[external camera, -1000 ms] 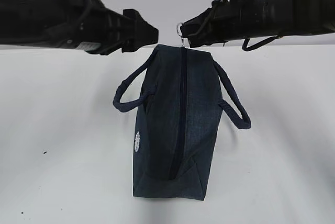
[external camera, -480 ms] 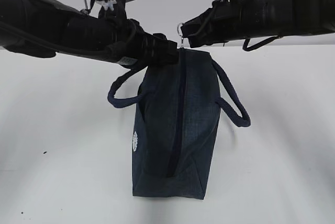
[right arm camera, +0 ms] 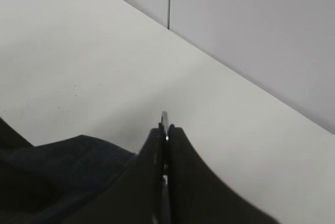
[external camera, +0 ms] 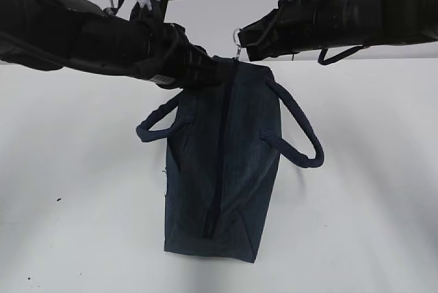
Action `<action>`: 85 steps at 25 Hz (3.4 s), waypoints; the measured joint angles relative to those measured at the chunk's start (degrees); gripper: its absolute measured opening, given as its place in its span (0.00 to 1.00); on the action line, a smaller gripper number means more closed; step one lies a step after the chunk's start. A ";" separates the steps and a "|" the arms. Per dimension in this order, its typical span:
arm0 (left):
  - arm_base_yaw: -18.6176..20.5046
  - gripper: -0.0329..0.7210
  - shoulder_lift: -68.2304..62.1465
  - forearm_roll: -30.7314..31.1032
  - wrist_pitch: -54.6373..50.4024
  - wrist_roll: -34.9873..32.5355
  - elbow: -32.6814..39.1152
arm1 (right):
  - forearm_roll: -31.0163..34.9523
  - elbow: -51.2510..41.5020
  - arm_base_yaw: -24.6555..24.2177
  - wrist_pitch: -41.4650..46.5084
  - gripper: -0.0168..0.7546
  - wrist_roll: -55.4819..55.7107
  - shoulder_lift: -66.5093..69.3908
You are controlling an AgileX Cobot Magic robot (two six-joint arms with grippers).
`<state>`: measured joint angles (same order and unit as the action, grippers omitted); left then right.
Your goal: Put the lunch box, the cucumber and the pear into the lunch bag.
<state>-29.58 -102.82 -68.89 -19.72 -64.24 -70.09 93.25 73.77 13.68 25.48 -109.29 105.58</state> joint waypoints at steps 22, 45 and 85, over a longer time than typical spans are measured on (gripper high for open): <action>0.15 0.06 9.53 5.31 -8.63 -2.78 0.37 | -0.41 1.03 -4.17 3.34 0.03 -0.35 1.91; 0.04 0.06 1.16 -6.80 5.22 -6.73 -0.48 | 0.39 1.37 -4.65 -5.57 0.35 -0.45 3.69; 9.45 0.72 13.23 18.94 -11.57 12.39 -3.65 | -86.06 -6.41 -4.78 17.74 0.48 88.64 -6.75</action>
<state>-20.13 -89.59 -49.95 -31.29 -51.85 -73.74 7.19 67.36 8.90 43.21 -20.66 98.83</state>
